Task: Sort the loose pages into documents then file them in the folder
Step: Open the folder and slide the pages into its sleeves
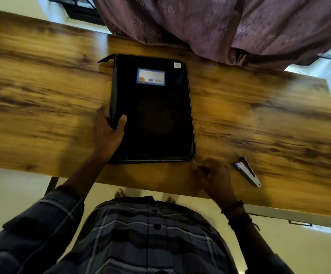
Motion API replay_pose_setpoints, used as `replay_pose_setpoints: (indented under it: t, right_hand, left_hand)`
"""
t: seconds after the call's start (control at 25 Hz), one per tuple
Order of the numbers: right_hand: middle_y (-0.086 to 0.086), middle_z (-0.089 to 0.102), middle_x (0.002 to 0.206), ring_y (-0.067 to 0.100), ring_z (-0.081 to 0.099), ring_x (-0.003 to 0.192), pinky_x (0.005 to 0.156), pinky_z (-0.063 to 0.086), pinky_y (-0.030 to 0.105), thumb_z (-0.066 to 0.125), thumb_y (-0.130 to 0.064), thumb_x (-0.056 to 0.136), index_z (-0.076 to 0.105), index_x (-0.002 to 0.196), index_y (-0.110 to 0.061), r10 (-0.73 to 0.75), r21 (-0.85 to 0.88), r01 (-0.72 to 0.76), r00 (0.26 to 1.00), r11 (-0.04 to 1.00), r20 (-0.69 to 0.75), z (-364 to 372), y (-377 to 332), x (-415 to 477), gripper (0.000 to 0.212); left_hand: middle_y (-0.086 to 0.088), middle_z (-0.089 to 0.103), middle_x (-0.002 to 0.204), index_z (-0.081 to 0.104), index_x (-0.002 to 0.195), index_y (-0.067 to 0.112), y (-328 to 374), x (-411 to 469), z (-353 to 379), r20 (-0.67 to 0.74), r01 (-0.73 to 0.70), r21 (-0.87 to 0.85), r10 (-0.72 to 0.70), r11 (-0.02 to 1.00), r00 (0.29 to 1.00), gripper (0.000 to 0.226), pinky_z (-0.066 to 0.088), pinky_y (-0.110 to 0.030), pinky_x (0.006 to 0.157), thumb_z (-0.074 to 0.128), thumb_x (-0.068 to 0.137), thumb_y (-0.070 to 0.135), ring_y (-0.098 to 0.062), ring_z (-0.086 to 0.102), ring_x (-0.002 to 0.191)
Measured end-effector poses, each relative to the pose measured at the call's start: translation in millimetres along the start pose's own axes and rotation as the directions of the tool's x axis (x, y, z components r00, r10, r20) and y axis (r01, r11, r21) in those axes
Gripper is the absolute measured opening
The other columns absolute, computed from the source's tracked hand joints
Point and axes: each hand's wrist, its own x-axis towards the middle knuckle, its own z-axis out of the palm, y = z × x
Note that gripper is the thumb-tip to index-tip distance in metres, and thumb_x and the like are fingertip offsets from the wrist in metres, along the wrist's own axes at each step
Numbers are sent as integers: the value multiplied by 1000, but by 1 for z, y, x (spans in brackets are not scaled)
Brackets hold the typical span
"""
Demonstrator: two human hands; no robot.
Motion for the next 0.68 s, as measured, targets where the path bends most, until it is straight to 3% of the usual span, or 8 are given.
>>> replay_pose_setpoints:
  t: [0.2, 0.4, 0.48, 0.56, 0.64, 0.68]
  right_hand:
    - [0, 67, 74, 3, 49, 62, 59, 32, 12, 65, -13, 86, 73, 73, -12, -130, 68, 125, 988, 990, 84, 36, -36, -8, 15]
    - [18, 66, 88, 29, 60, 80, 67, 39, 32, 54, -14, 94, 71, 86, -3, -310, 103, 293, 882, 951, 354, 106, -114, 5, 22]
    - [23, 64, 74, 37, 62, 68, 59, 42, 36, 54, -15, 92, 67, 72, 1, -364, 109, 348, 872, 931, 329, 126, -142, 9, 29]
    - [17, 57, 55, 31, 54, 50, 50, 38, 34, 55, -25, 91, 59, 56, -4, -395, 169, 359, 872, 918, 289, 129, -149, 12, 41]
    - [-1, 47, 48, 11, 42, 44, 49, 32, 28, 56, -36, 94, 55, 51, -16, -364, 213, 307, 874, 928, 323, 112, -139, 15, 48]
    - [-8, 45, 48, 4, 40, 45, 50, 32, 23, 58, -39, 94, 55, 51, -22, -324, 209, 275, 909, 939, 263, 98, -132, 20, 46]
  left_hand:
    - [-15, 50, 129, 44, 135, 8, 3, -6, 1, 6, -11, 40, 11, 999, 1000, 60, 44, -42, 99, 62, 90, 44, -32, 51, 118]
    - [-13, 51, 123, 47, 128, 10, 7, -13, 3, -1, 13, -9, -13, 1000, 1000, 52, 45, -40, 97, 63, 89, 42, -31, 53, 115]
    - [-13, 52, 121, 48, 127, 8, 6, -12, 0, 4, 23, -41, -23, 999, 1000, 52, 45, -39, 95, 65, 89, 40, -30, 53, 113]
    - [-10, 53, 115, 50, 124, 7, 6, -9, -4, 5, 11, -54, -11, 998, 1000, 52, 46, -40, 93, 67, 88, 40, -30, 54, 110]
    - [-5, 51, 111, 51, 122, 7, 5, -9, -6, 10, 14, -47, -14, 999, 1000, 51, 47, -39, 93, 67, 87, 41, -28, 55, 109]
    - [-4, 51, 112, 52, 123, 8, 4, -8, -6, 14, 19, -45, -19, 999, 1000, 51, 47, -39, 94, 67, 87, 42, -28, 55, 110]
